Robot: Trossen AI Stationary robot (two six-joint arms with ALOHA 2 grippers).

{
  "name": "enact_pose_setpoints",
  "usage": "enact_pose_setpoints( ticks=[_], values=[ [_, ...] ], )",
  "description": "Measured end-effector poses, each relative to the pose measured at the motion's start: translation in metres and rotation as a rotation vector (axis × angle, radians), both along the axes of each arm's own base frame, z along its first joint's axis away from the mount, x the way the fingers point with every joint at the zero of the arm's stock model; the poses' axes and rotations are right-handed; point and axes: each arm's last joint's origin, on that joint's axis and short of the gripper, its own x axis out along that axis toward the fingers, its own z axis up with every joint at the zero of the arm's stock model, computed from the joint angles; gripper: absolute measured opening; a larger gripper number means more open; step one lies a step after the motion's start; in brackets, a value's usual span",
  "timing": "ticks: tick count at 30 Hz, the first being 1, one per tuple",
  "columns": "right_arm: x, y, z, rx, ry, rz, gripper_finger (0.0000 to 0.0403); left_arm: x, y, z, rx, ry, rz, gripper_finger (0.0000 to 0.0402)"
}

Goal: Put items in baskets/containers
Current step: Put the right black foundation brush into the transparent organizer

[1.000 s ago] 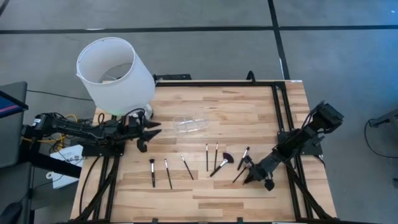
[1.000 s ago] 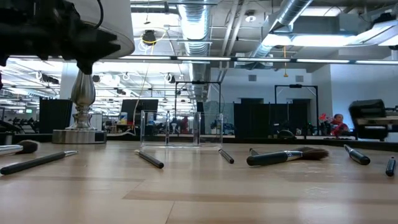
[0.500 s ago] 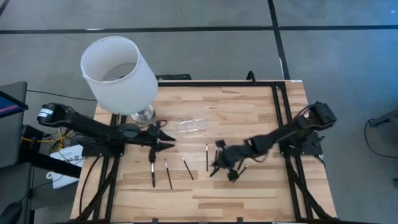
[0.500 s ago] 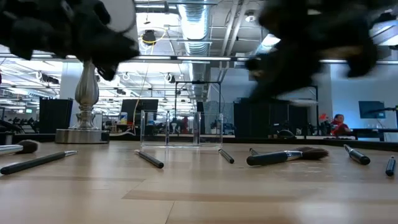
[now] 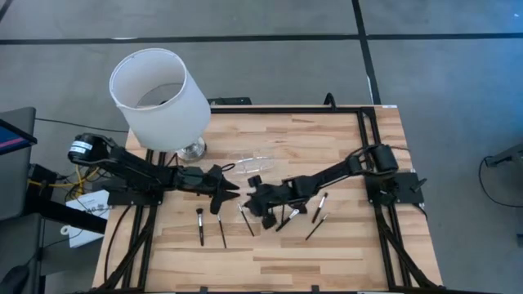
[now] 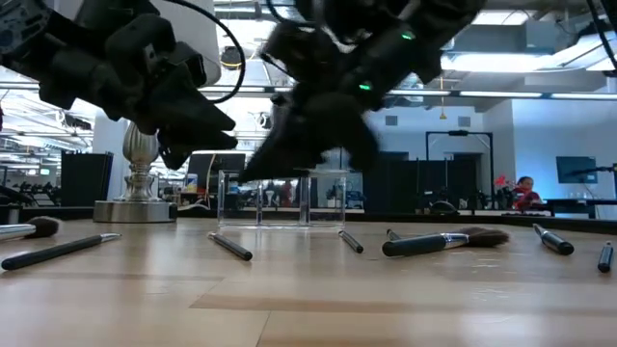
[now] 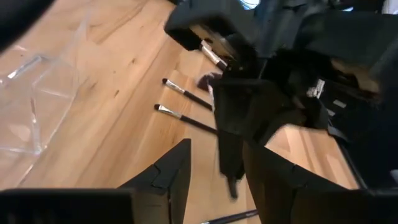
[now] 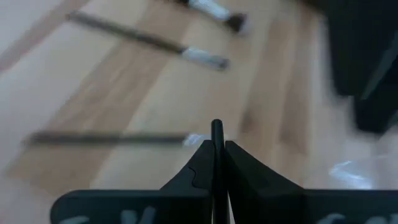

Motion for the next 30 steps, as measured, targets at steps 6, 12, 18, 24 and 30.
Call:
enact_pose_setpoints(
  ticks=[6, 12, 18, 24, 30],
  values=[
    [0.013, 0.000, 0.006, -0.120, -0.032, -0.039, 0.0010, -0.001, -0.004, 0.000, -0.005, 0.001, -0.016, 0.0141],
    [0.010, 0.002, 0.014, -0.139, -0.015, -0.040, 0.0013, -0.002, -0.003, -0.002, -0.002, 0.010, -0.013, 0.0137],
    [0.006, 0.006, 0.022, -0.159, -0.022, -0.044, 0.0011, -0.003, -0.003, -0.003, 0.002, 0.026, -0.009, 0.0135],
    [0.007, 0.005, 0.023, -0.191, -0.041, -0.074, 0.0013, -0.003, -0.003, -0.004, 0.003, 0.036, -0.009, 0.0135],
    [0.008, 0.004, 0.024, -0.237, -0.052, -0.088, 0.0013, -0.003, -0.003, -0.004, 0.001, 0.036, -0.008, 0.0135]
  ],
)
